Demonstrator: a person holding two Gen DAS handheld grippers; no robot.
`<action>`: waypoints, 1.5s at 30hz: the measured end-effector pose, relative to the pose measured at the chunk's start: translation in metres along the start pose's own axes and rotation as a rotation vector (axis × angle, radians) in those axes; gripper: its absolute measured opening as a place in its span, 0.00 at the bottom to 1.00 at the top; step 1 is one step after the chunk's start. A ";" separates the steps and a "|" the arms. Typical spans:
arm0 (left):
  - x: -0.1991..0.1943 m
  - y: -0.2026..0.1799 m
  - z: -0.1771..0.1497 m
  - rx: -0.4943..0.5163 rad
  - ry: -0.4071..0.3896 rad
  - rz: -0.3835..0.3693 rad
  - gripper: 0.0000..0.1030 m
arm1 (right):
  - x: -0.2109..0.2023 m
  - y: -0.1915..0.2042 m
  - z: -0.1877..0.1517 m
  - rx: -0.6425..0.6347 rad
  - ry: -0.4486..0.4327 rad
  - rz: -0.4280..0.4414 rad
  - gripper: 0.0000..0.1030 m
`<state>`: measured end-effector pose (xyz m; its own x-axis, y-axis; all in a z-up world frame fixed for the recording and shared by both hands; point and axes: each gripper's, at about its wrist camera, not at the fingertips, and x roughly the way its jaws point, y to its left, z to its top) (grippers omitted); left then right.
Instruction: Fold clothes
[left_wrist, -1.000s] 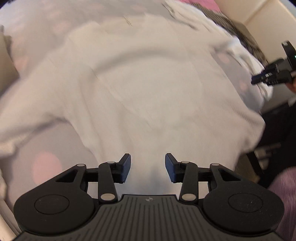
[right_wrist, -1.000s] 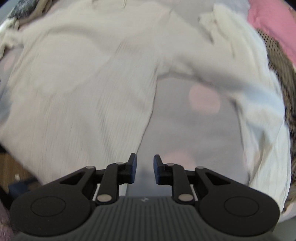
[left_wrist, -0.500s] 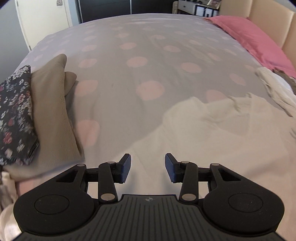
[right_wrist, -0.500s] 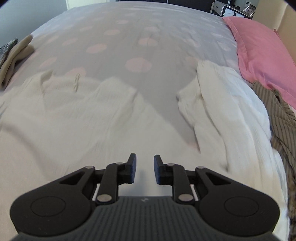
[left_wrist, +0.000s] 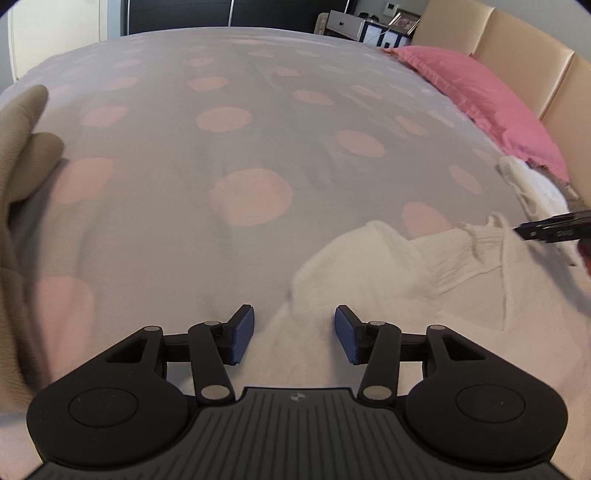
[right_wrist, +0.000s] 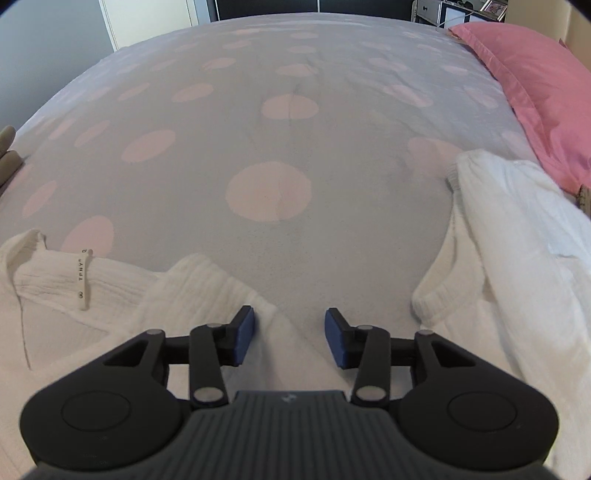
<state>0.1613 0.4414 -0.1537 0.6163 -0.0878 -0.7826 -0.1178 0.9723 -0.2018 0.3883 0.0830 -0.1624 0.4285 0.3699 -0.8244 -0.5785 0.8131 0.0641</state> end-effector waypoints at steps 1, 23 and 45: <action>0.001 -0.003 -0.001 -0.002 -0.009 -0.007 0.44 | 0.001 0.003 -0.001 -0.006 -0.010 -0.005 0.44; -0.032 -0.025 0.029 0.042 -0.157 0.149 0.03 | -0.055 0.047 0.022 -0.167 -0.286 -0.149 0.04; -0.155 0.021 -0.016 0.074 -0.080 0.355 0.43 | -0.128 0.031 -0.015 0.027 -0.140 -0.099 0.28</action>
<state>0.0507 0.4720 -0.0462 0.6064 0.2716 -0.7474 -0.2802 0.9525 0.1189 0.3055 0.0546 -0.0634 0.5764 0.3446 -0.7410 -0.5107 0.8598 0.0026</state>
